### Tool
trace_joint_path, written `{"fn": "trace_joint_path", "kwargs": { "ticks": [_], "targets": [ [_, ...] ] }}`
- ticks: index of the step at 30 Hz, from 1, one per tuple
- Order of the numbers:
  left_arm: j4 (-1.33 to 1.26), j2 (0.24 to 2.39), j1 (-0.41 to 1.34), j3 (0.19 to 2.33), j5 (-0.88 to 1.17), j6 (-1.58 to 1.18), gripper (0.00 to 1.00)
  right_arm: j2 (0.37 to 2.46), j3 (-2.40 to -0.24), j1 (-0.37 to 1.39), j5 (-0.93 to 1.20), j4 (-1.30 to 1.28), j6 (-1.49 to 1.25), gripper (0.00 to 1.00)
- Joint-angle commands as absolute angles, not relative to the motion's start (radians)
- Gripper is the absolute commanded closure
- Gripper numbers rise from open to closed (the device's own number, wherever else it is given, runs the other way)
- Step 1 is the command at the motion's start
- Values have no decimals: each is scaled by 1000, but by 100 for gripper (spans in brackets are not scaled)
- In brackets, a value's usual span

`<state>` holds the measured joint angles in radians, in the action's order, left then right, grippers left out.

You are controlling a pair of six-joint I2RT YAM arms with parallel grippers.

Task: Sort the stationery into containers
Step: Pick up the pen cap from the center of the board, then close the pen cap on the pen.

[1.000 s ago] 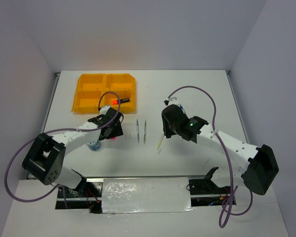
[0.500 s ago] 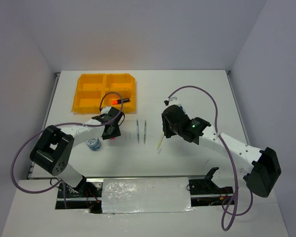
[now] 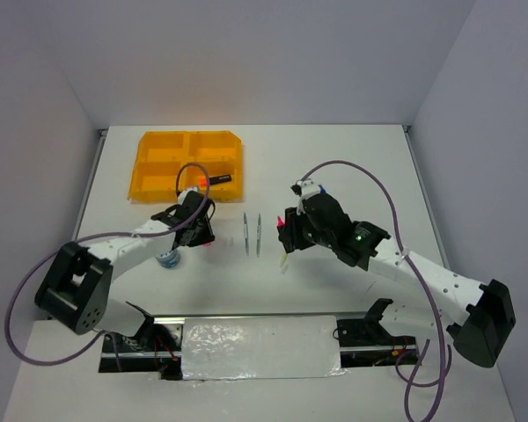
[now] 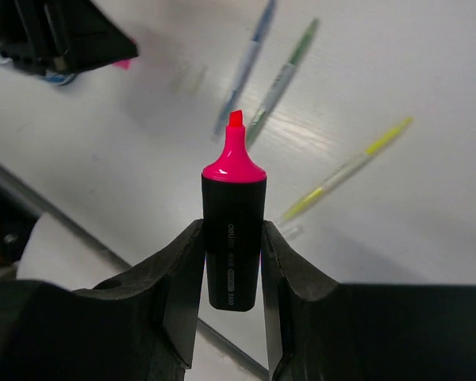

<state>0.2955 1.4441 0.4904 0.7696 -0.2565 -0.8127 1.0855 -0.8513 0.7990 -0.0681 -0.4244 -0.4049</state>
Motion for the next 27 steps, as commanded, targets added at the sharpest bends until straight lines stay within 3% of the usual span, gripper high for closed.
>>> {"fn": "trace_joint_path", "kwargs": {
  "ticks": [1, 3, 9, 15, 27],
  "targets": [
    [98, 1240, 492, 775, -103, -741, 100, 1002, -767, 807, 159, -148, -411, 82],
    [-3, 1128, 492, 761, -7, -717, 100, 962, -733, 807, 225, -69, -454, 82],
    [-646, 918, 486, 634, 302, -756, 100, 854, -608, 810, 411, 291, -600, 83],
    [-1150, 937, 486, 589, 554, -959, 100, 907, -609, 818, 610, 546, -695, 84],
    [-1488, 965, 492, 557, 673, -1129, 100, 968, -634, 834, 721, 796, -784, 86]
  ]
}}
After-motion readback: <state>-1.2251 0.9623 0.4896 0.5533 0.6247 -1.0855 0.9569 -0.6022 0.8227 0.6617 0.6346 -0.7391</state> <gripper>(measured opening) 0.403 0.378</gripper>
